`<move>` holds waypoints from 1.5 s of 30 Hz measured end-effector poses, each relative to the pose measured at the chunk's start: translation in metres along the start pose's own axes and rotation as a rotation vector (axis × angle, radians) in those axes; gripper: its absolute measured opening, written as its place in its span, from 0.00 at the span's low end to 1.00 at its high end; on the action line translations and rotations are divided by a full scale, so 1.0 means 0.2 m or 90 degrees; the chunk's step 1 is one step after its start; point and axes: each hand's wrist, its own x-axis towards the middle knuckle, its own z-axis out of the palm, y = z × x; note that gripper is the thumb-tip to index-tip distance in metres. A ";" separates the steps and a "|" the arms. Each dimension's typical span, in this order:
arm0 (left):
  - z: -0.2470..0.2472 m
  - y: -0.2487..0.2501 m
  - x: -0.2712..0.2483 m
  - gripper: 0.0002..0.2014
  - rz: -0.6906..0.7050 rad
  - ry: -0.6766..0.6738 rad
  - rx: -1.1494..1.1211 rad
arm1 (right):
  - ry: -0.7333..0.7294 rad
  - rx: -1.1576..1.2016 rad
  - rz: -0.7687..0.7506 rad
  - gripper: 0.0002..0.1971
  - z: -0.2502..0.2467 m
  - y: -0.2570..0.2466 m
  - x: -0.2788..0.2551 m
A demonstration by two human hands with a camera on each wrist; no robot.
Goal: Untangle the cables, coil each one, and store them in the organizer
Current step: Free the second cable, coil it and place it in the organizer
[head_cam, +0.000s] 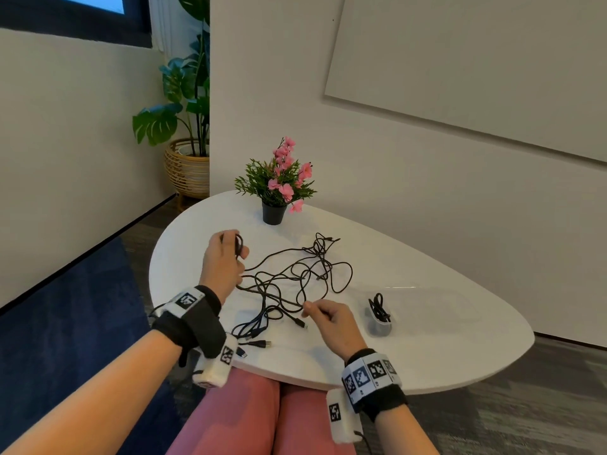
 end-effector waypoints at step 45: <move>0.13 -0.12 -0.16 0.14 -0.074 -0.181 0.016 | -0.118 -0.365 -0.133 0.13 -0.05 -0.13 -0.05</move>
